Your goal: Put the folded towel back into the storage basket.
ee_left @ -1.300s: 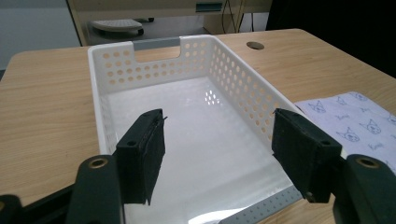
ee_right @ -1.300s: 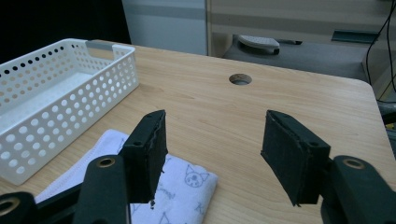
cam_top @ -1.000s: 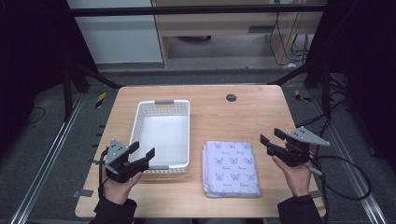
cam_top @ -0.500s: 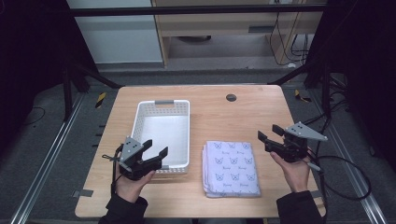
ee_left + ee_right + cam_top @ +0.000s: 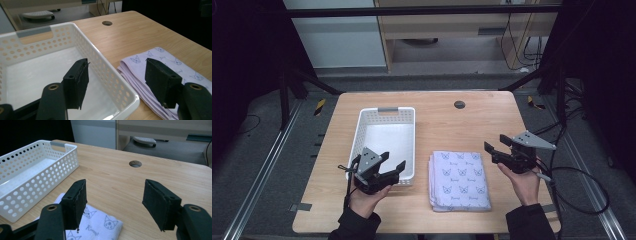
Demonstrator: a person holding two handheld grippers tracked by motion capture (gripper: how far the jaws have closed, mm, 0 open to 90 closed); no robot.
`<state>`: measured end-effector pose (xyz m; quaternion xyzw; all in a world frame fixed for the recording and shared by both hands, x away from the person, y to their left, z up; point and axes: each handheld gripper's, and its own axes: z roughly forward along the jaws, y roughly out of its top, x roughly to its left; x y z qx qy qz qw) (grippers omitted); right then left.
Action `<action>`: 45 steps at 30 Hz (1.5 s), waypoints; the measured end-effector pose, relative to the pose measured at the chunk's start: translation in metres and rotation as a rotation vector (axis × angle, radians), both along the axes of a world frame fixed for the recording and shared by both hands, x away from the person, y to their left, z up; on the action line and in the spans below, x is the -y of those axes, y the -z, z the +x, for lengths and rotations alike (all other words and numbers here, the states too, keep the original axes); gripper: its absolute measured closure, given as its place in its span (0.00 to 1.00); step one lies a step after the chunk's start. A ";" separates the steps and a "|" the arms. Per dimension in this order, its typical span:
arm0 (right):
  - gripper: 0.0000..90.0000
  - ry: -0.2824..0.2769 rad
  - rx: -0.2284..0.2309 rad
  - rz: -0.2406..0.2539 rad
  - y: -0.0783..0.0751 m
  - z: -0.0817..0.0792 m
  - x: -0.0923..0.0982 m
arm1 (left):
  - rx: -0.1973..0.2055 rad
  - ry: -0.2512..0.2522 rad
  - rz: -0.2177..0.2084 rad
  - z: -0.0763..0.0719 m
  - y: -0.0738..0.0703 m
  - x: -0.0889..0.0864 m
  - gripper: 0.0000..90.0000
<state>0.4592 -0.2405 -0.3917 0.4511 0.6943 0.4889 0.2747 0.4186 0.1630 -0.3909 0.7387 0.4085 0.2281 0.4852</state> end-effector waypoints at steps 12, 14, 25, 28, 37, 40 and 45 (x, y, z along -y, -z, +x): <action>0.39 -0.004 -0.018 0.002 0.003 0.002 -0.003 | -0.017 0.057 0.038 -0.003 0.008 0.027 0.39; 0.39 -0.005 -0.021 -0.004 0.004 0.003 -0.004 | -0.021 0.063 0.039 -0.004 0.009 0.030 0.39; 0.39 -0.021 -0.036 -0.040 0.010 0.005 -0.010 | -0.042 0.088 0.064 -0.008 0.016 0.045 0.39; 0.39 -0.024 -0.042 -0.046 0.011 0.005 -0.012 | -0.050 0.097 0.073 -0.009 0.018 0.049 0.39; 0.40 -0.031 -0.048 -0.021 0.017 0.005 -0.011 | -0.070 0.120 0.098 -0.012 0.027 0.063 0.40; 0.40 -0.017 -0.060 -0.023 0.021 0.006 -0.007 | -0.080 0.126 0.108 -0.013 0.030 0.067 0.40; 0.40 -0.015 -0.072 -0.028 0.027 0.008 -0.004 | -0.090 0.132 0.116 -0.014 0.034 0.071 0.40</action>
